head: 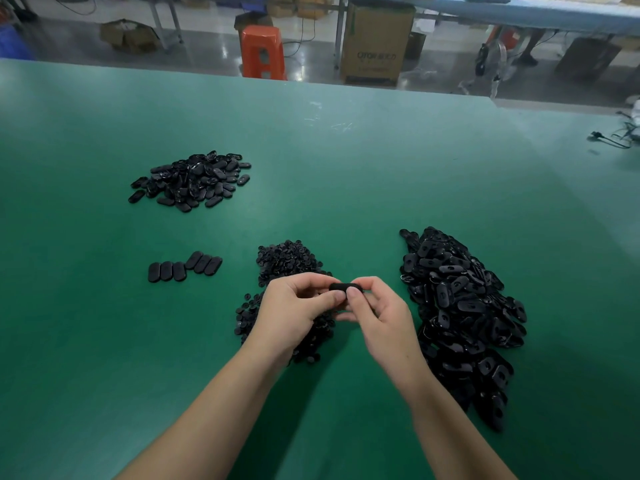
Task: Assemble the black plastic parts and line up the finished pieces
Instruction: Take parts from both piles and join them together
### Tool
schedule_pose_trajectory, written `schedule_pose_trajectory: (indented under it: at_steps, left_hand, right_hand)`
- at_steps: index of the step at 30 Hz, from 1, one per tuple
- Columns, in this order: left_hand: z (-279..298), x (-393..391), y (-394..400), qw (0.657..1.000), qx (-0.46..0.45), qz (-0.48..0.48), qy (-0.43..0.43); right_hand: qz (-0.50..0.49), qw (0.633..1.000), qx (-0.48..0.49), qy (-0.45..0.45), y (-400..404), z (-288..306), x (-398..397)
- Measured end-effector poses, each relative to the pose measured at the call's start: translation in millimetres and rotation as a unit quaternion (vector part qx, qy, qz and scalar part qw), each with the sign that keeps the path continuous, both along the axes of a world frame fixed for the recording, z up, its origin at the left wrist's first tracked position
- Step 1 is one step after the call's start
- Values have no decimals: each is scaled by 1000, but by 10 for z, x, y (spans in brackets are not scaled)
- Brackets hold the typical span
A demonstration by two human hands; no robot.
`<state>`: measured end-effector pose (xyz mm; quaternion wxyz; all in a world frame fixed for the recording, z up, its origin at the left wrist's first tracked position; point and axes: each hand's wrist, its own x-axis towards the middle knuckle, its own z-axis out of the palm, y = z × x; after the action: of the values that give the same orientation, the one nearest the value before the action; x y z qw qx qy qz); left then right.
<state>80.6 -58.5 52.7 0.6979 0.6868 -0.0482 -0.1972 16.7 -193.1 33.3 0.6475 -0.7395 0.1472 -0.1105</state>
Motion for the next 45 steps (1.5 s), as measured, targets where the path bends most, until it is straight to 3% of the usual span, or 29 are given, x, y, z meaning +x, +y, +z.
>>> schedule_pose_trajectory:
  at_steps: [4, 11, 29, 35, 40, 43, 45]
  left_hand:
    - [7, -16, -4, 1000, 19, -6, -24]
    - [-37, -16, -6, 995, 80, -7, -51]
    - [-132, -30, -57, 989, 127, 21, -78]
    - [-166, -2, 7, 985, 126, 2, -118]
    - [-209, 3, 53, 978, 153, -17, -143]
    - [-221, -26, 61, 955, 202, -4, -218]
    - [-237, -22, 99, 910, 268, -5, -316]
  right_hand:
    - [-8, 996, 91, 5, -17, 45, 40]
    - [2, 997, 72, 16, -41, 60, 31]
    - [4, 994, 102, 30, -4, -26, 47]
    - [-17, 999, 22, 35, 23, -111, 103]
    - [-23, 999, 9, 38, 42, -155, 170]
    - [-6, 999, -3, 50, 42, -206, 178]
    - [5, 998, -1, 56, 40, -236, 181]
